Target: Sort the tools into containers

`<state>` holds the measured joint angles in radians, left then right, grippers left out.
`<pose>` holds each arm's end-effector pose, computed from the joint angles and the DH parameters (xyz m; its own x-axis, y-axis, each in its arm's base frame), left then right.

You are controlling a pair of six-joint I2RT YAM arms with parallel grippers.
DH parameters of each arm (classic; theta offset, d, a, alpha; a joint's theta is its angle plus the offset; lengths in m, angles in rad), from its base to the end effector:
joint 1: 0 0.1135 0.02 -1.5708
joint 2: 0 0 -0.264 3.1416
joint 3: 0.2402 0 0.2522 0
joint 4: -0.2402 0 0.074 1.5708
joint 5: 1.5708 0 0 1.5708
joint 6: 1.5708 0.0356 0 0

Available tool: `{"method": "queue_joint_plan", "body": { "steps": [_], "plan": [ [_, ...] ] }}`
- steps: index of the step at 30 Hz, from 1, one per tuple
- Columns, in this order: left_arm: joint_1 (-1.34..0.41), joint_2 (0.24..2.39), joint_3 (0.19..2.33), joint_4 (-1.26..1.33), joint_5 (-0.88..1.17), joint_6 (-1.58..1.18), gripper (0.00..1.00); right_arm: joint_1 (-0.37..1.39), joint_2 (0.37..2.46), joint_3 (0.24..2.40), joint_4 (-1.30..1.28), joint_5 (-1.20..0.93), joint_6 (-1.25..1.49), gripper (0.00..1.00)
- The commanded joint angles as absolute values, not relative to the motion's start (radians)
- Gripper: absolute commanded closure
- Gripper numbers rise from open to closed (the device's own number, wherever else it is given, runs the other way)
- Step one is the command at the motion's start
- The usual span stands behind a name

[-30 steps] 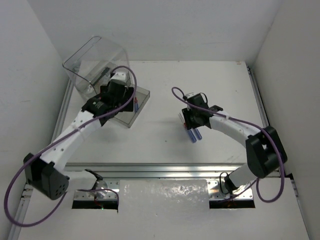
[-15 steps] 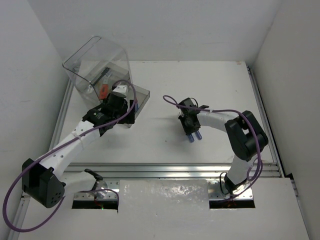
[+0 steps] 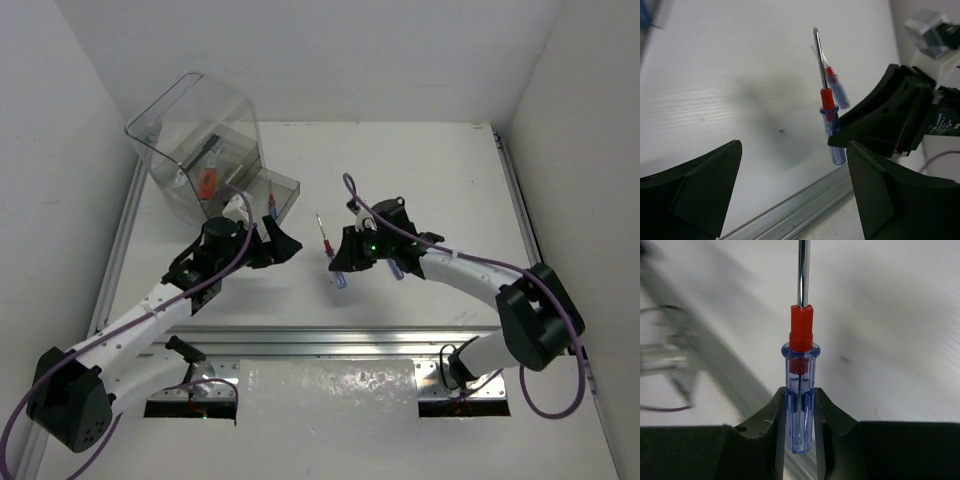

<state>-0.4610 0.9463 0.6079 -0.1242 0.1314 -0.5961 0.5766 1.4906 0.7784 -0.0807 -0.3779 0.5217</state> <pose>0.1900 -0.0996 0.2542 -0.6373 -0.3049 -0.7077 0.2275 0.8030 -0.5508 0.2432 0.1738 0.1857 -0.8785 -0.0187 -0.4774 -0.3299 0.7467 0.5776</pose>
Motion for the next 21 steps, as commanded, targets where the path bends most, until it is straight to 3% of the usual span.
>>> {"method": "queue_joint_plan", "body": {
  "steps": [1,4,8,9,11,12,13,15,21],
  "plan": [
    [-0.512,0.974,0.574,0.244,0.322,-0.782,0.17,0.586,1.414,0.756,0.274,-0.691,0.740,0.92],
    [-0.563,1.032,0.598,0.323,0.325,-0.790,0.24,0.601,1.394,0.761,0.344,-0.759,0.805,0.94],
    [-0.598,1.109,0.633,0.359,0.322,-0.808,0.44,0.629,1.367,0.776,0.390,-0.796,0.831,0.93],
    [-0.600,1.130,0.640,0.360,0.322,-0.811,0.64,0.633,1.356,0.782,0.396,-0.799,0.833,0.93],
    [-0.601,1.143,0.641,0.373,0.327,-0.818,0.79,0.638,1.345,0.790,0.396,-0.802,0.838,0.92],
    [-0.601,1.147,0.643,0.374,0.327,-0.818,0.95,0.640,1.338,0.792,0.397,-0.805,0.835,0.90],
    [-0.601,1.147,0.644,0.371,0.324,-0.816,1.00,0.638,1.333,0.792,0.399,-0.808,0.833,0.88],
    [-0.601,1.146,0.666,0.353,0.311,-0.795,1.00,0.638,1.322,0.784,0.385,-0.799,0.830,0.77],
    [-0.598,1.164,0.730,0.258,0.268,-0.735,1.00,0.621,1.328,0.776,0.399,-0.813,0.815,0.86]
  ]
}}
